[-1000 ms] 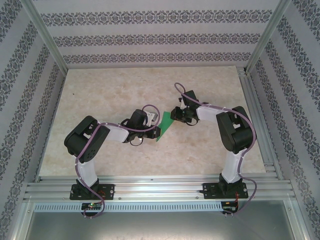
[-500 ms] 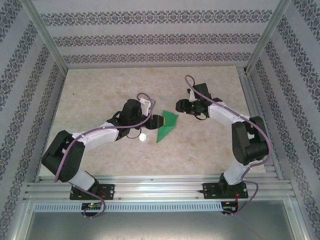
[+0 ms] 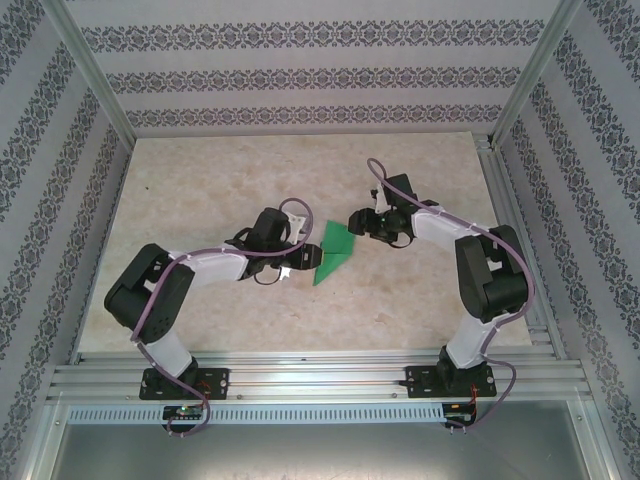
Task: Fold a paper plane with a square sheet of paper (fold left side to right side)
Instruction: Move the paper to the center of the table.
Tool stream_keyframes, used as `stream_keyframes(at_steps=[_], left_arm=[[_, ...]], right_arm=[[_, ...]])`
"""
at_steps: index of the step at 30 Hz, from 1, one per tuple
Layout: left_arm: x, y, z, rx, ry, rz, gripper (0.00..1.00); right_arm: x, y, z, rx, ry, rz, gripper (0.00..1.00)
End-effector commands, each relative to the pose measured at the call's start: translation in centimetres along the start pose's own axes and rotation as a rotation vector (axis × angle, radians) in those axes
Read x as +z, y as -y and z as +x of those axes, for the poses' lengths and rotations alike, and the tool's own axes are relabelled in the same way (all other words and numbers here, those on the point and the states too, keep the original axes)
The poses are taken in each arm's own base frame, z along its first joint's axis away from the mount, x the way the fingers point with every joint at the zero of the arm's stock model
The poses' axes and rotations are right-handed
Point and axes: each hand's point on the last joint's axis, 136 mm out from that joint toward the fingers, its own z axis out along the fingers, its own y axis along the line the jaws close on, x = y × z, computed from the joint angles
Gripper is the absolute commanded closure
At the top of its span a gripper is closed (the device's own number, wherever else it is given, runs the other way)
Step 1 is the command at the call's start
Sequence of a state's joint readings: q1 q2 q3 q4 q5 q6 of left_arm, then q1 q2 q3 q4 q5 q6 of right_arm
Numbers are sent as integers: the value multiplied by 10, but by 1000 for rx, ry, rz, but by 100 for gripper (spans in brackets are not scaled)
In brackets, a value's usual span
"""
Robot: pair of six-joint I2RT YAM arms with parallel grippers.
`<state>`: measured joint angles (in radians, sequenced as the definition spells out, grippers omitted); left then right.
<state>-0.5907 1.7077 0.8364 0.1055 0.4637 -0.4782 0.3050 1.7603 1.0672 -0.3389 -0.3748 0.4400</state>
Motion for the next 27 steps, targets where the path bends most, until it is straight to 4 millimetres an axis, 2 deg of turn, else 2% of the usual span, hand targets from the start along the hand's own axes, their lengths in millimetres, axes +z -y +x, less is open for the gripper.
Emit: stream_keyframes(at_steps=[1, 5, 8, 12, 15, 18, 22, 23, 27], left_arm=[[5, -4, -3, 26, -16, 17, 62], [15, -4, -3, 12, -30, 55, 62], [18, -3, -4, 1, -24, 71, 62], [17, -4, -6, -1, -15, 62, 62], [12, -3, -9, 6, -3, 55, 60], [0, 0, -13, 18, 23, 43, 53], [-33, 4, -21, 41, 81, 6, 46], [-43, 6, -22, 53, 98, -5, 44], [-74, 15, -12, 101, 132, -20, 42]], right_arm=[[-6, -10, 4, 42, -7, -60, 38], [2, -22, 12, 103, -33, -129, 40], [10, -20, 19, 165, -52, -120, 43], [25, -16, 29, 223, -84, -113, 49], [36, -27, 39, 237, -123, -138, 54], [38, -30, 45, 260, -123, -149, 70], [16, -37, 44, 253, -87, -160, 97], [9, -39, 46, 243, -88, -156, 100], [-12, -44, 66, 203, -134, -139, 100]])
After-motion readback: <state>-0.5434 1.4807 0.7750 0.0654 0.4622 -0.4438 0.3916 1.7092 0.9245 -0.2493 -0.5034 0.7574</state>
